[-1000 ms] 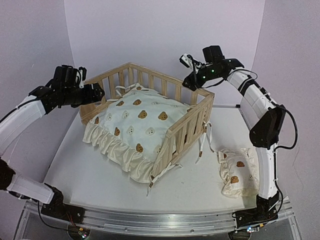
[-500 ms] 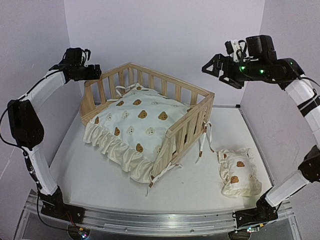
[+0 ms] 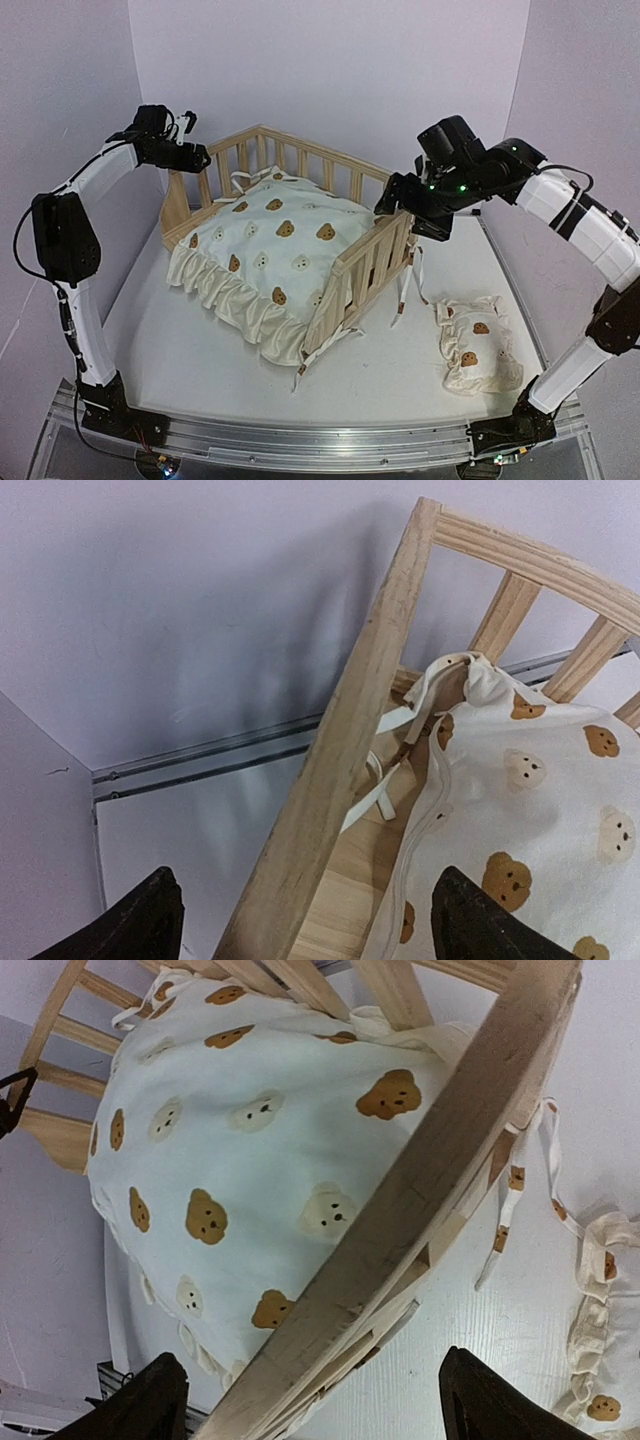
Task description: Set up the pet bed
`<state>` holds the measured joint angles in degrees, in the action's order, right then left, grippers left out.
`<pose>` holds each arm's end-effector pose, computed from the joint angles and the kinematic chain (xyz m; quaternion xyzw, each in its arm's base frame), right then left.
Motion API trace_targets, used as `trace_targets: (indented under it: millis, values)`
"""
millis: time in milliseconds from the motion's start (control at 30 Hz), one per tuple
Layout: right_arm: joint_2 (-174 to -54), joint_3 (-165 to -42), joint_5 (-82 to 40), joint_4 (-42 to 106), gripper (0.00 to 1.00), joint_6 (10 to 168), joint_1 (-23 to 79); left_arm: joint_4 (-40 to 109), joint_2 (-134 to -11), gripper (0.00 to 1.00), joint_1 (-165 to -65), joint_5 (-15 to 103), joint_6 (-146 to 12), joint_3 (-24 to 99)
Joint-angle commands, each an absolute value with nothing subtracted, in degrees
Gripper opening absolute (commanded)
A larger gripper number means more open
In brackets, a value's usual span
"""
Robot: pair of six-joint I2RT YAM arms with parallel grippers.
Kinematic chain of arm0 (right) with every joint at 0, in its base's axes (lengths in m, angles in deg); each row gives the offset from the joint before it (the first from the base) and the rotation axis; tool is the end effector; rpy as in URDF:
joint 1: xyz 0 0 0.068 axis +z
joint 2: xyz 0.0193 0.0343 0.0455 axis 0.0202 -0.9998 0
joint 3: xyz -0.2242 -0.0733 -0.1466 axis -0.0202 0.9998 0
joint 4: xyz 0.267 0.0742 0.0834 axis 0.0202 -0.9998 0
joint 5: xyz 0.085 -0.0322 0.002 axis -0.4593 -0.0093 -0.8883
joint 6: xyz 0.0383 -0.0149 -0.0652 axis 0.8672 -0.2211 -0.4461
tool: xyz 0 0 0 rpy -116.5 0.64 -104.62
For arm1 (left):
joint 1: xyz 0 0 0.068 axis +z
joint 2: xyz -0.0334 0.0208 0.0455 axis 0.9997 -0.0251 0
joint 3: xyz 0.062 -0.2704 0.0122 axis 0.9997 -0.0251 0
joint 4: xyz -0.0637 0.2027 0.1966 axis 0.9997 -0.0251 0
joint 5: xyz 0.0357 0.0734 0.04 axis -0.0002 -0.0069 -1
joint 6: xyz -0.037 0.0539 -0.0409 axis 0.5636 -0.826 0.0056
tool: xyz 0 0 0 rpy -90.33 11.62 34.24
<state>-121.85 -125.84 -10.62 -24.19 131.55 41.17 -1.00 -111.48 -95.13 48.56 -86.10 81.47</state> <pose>0.2765 0.2469 0.3815 0.0667 0.9295 0.2415 0.2708 0.5148 -0.0738 0.3569 0.1602 0.8535 -0.0934 0.4870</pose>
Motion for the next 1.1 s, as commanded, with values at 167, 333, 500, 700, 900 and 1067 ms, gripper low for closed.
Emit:
trace_targets:
  millis: [167,333,500,700,900,1067]
  values:
    - [-124.11,-126.91,-5.05,-21.20,0.66,123.34,39.86,-3.26,-103.79,0.68,-95.39,64.35,-79.35,70.80]
    - [-127.61,-129.97,-14.93,-18.52,0.36,110.91,28.84,-2.98,-95.94,0.60,-97.19,68.55,-73.83,59.90]
    - [-138.46,-143.90,-19.99,-18.97,0.35,94.56,22.68,0.16,-85.76,0.60,-100.13,71.53,-68.48,47.55]
    - [-151.78,-158.77,-24.65,-18.03,0.40,83.48,15.30,4.29,-74.92,0.60,-109.06,74.58,-60.47,36.34]
    - [-158.69,-165.99,-26.10,-15.66,0.75,72.32,13.71,11.90,-61.13,0.60,-112.69,74.45,-50.10,26.54]
    - [-159.94,-170.24,-16.21,-14.64,0.97,72.85,13.61,16.43,-56.38,0.67,-114.14,76.91,-45.61,22.95]
